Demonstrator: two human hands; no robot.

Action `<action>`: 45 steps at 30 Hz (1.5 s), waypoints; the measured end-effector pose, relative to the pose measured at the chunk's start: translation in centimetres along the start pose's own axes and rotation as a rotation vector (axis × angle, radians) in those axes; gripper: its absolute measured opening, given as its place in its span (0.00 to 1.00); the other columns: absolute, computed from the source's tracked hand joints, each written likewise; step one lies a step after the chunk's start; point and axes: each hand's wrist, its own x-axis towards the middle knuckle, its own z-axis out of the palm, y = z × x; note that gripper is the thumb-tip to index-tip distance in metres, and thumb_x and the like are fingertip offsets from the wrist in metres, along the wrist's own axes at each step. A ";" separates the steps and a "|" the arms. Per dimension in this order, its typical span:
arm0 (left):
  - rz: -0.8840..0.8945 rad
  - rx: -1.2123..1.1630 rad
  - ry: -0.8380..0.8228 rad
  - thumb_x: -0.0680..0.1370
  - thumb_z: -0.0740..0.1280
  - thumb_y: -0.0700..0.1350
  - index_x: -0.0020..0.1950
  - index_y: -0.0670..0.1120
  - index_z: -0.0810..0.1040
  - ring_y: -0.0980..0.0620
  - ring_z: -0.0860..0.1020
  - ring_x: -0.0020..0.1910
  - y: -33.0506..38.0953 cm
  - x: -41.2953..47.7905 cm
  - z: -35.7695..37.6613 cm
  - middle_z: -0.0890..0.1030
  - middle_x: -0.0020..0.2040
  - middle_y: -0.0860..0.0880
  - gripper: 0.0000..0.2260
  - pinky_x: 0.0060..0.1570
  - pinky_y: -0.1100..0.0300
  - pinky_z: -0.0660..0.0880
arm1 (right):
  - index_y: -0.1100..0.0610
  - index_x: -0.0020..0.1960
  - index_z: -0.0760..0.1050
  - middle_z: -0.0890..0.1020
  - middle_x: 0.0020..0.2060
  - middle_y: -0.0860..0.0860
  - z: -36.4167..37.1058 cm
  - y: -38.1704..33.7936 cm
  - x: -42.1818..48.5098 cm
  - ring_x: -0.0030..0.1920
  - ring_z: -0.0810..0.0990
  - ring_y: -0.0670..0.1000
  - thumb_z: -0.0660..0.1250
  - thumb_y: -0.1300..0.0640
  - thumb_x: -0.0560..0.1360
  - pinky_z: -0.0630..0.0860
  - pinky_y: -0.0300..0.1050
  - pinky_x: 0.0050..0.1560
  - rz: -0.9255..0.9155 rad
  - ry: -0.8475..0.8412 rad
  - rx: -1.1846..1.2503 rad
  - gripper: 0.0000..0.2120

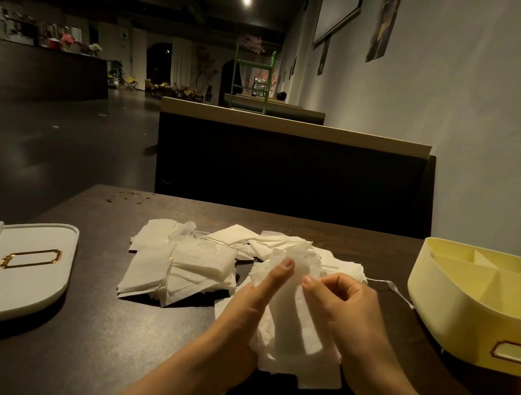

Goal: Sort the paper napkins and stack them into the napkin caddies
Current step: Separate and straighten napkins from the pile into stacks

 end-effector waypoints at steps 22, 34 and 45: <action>0.135 -0.312 0.022 0.71 0.66 0.49 0.59 0.46 0.74 0.42 0.79 0.48 1.4 -0.9 -0.7 0.79 0.52 0.39 0.18 0.40 0.47 0.80 | 0.55 0.58 0.72 0.83 0.47 0.54 -1.0 -0.1 0.4 0.43 0.85 0.51 0.74 0.63 0.66 0.80 0.43 0.39 0.123 -0.419 0.169 0.22; 0.336 0.134 -0.008 0.68 0.76 0.41 0.59 0.42 0.76 0.46 0.81 0.53 2.8 -6.7 -7.5 0.83 0.52 0.45 0.21 0.47 0.56 0.80 | 0.53 0.58 0.74 0.81 0.50 0.57 -0.5 -1.0 -3.3 0.49 0.82 0.56 0.80 0.59 0.57 0.81 0.56 0.46 -0.054 -0.407 0.232 0.31; 0.441 0.494 -0.032 0.67 0.65 0.31 0.58 0.49 0.72 0.61 0.80 0.50 -0.9 -11.2 -9.0 0.84 0.48 0.58 0.22 0.46 0.68 0.76 | 0.41 0.64 0.67 0.78 0.54 0.48 2.4 0.8 -7.2 0.51 0.80 0.52 0.74 0.58 0.64 0.80 0.56 0.49 -0.247 -0.584 -0.269 0.33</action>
